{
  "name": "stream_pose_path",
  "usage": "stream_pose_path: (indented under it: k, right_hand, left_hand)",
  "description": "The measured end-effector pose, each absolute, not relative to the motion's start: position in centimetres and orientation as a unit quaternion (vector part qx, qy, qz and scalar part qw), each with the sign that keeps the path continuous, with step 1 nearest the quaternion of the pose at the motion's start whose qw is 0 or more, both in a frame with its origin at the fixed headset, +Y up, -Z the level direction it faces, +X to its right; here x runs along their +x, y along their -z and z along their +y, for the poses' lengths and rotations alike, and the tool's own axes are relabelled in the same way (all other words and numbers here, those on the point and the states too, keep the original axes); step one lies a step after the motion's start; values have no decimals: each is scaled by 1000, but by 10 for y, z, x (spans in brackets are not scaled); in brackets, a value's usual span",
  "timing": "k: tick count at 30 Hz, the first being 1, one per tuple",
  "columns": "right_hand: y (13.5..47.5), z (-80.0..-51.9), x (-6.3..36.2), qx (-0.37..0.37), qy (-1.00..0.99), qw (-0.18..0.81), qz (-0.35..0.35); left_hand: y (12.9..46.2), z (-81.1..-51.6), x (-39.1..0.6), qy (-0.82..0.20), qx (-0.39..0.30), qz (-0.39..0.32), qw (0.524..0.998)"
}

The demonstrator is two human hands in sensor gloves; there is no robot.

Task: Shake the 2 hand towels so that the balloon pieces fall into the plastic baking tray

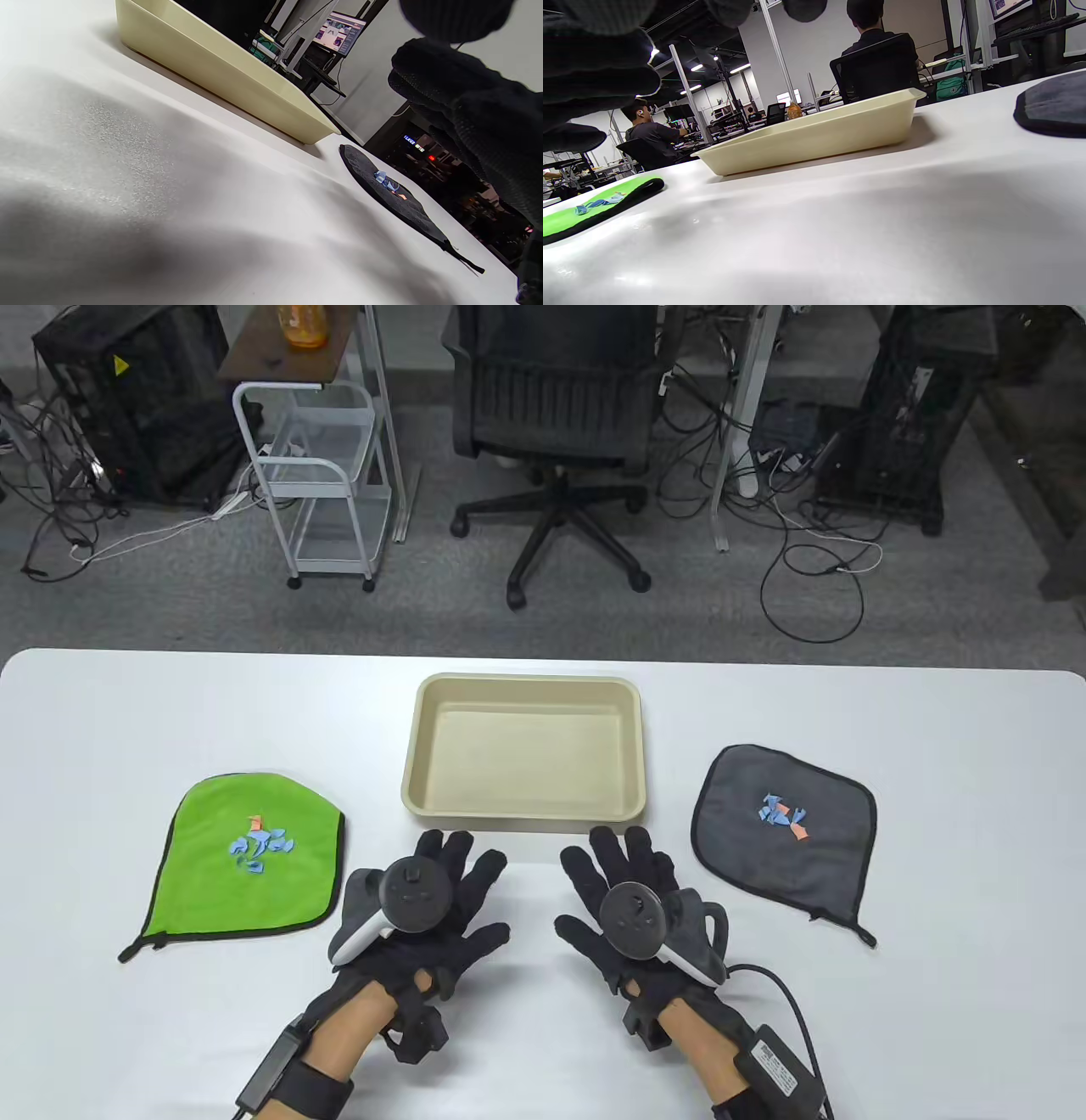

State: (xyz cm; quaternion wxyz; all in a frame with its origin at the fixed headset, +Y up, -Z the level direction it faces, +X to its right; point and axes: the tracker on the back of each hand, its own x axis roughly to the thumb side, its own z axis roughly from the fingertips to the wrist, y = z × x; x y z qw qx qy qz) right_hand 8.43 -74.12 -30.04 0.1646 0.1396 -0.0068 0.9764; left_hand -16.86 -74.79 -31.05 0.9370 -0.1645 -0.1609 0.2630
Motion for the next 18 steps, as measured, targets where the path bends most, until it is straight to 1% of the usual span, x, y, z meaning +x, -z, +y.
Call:
stream_pose_path:
  k: [10, 18]
  right_hand:
    - [298, -740, 81, 146, -976, 163, -13]
    - [298, -739, 82, 148, -976, 159, -15]
  left_hand:
    - [311, -748, -169, -263, -165, -161, 937]
    - [311, -752, -170, -256, -177, -162, 936]
